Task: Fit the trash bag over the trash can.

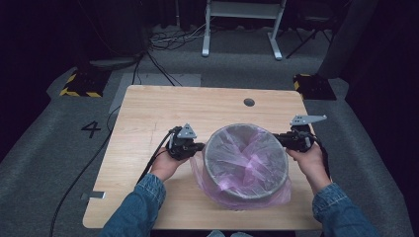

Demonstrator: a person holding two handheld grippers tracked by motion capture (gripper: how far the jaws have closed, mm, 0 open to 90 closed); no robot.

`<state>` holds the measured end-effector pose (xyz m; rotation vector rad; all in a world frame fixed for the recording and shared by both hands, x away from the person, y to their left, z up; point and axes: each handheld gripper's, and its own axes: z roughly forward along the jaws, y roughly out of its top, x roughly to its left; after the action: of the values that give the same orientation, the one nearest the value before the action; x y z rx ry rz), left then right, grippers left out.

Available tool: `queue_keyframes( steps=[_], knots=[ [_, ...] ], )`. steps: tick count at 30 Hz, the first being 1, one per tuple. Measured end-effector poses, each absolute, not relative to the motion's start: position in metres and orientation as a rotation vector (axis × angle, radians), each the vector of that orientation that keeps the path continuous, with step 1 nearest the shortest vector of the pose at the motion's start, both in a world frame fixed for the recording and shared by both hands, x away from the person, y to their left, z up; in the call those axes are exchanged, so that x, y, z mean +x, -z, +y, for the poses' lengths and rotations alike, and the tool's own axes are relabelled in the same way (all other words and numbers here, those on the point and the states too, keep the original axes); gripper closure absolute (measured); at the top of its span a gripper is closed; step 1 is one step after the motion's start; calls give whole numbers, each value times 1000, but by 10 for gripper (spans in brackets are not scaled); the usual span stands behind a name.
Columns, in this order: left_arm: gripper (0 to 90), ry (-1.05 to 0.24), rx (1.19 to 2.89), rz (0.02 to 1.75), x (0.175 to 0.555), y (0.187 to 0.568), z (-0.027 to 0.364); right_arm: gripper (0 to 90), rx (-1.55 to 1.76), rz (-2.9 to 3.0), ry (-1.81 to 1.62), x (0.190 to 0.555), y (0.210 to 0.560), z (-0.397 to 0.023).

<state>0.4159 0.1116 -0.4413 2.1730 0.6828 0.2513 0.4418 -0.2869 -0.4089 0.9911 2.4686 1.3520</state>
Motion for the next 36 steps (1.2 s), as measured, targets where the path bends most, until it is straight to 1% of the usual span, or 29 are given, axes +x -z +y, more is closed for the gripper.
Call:
queue_keyframes(
  steps=[5,6,7,8,9,10,11,13,15,18,20,22,24,28,32,36],
  knots=[
    [889,-249,2185,681,404,451,113,900,1040,2500,-1346,430,435,-296],
    [872,-265,2175,686,400,452,114,900,1048,2496,-1355,428,437,-298],
    [808,-278,2161,698,397,451,116,899,1067,2483,-1364,425,439,-301],
    [730,-294,2133,713,394,448,122,881,1076,2462,-1372,421,439,-305],
    [639,-296,2099,717,392,444,127,740,1077,2424,-1385,416,436,-310],
    [570,-280,2070,729,389,441,132,636,1076,2380,-1397,412,433,-315],
    [523,-280,2038,739,386,437,139,584,1076,2350,-1411,409,429,-319],
    [465,-303,1988,761,376,429,151,495,1039,2281,-1464,398,419,-331],
    [411,-290,1961,775,366,425,160,458,991,2243,-1420,383,409,-340],
    [386,-252,1927,735,342,419,165,393,892,2259,-1399,360,400,-346],
    [367,-263,1962,680,325,415,163,355,829,2288,-1405,346,398,-347],
    [357,-260,1963,667,311,414,158,335,795,2320,-1433,334,396,-347],
    [331,-220,1955,651,301,414,152,325,766,2338,-1480,326,393,-346],
    [291,-149,1968,584,285,411,137,295,745,2367,-1530,325,389,-339],
    [280,-80,1947,559,271,406,122,282,694,2434,-1536,327,390,-326],
    [279,-124,1972,544,267,404,107,286,689,2459,-1500,338,395,-317]
  ],
)
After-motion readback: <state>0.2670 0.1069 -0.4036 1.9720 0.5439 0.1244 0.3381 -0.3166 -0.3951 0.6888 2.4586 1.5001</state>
